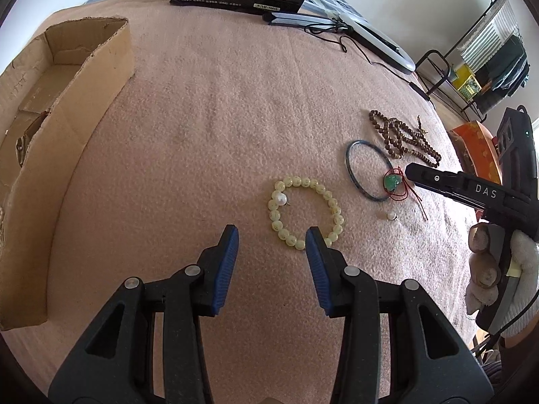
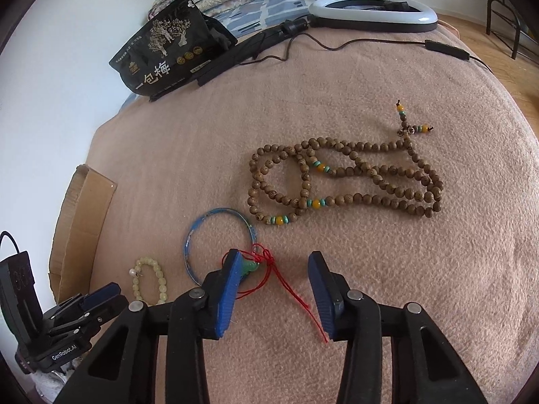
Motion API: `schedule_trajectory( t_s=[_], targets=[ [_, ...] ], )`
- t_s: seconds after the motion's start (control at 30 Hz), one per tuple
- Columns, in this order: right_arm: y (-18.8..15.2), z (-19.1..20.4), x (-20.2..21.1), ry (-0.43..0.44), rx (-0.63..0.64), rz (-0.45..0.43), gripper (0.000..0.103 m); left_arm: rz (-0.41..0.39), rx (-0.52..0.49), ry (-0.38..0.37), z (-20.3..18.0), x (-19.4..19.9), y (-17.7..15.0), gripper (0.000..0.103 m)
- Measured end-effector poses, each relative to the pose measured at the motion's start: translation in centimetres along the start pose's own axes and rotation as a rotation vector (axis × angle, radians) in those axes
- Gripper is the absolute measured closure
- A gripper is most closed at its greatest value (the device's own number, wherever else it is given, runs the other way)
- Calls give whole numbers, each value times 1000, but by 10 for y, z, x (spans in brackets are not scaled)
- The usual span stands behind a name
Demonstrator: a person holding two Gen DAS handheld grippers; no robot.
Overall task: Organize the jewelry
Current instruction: 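Move both tools back toward the remaining jewelry on the blanket, then grasp the cream bead bracelet with left tool while right tool grasps the jade pendant's red string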
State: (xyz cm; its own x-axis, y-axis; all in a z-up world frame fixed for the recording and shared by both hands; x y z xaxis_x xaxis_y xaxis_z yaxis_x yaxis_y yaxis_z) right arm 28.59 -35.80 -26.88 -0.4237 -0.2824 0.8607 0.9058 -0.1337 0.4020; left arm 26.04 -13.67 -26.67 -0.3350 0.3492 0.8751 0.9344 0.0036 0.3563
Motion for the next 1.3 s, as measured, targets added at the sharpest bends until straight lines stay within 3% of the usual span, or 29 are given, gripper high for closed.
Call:
schedule_trajectory(
  t_s=[0.53, 0.7, 0.9, 1.03, 1.23, 1.3],
  targets=[
    [-2, 0, -10, 9, -8, 26, 71, 8, -12, 16, -3, -14, 2, 61],
    [-3, 2, -11, 2, 12, 31, 78, 3, -41, 44, -5, -19, 1, 62],
    [-5, 2, -9, 23, 6, 34, 84, -13, -83, 91, -7, -23, 1, 73],
    [-7, 2, -7, 38, -2, 35, 85, -17, -104, 106, -8, -24, 1, 89],
    [-10, 1, -6, 55, -5, 44, 94, -20, -110, 109, -9, -24, 2, 91],
    [-10, 3, -6, 59, -6, 42, 98, -22, -109, 109, -9, -24, 2, 96]
  ],
)
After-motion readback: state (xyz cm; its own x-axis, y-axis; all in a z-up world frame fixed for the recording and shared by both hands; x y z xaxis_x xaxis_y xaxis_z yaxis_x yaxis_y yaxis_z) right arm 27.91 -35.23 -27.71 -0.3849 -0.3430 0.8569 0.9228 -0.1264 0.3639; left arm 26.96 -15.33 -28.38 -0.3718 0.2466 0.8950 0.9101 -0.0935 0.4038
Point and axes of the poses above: each gripper's, at about its wrist camera, not at the fingertips, and x roughly against the way its jaws point, z to its left, y to its top, the point moved 8 cm from there along -x, roughly the way its jaws point, and after that the axes turned 4 degrees about x, right-handed, at the moved point
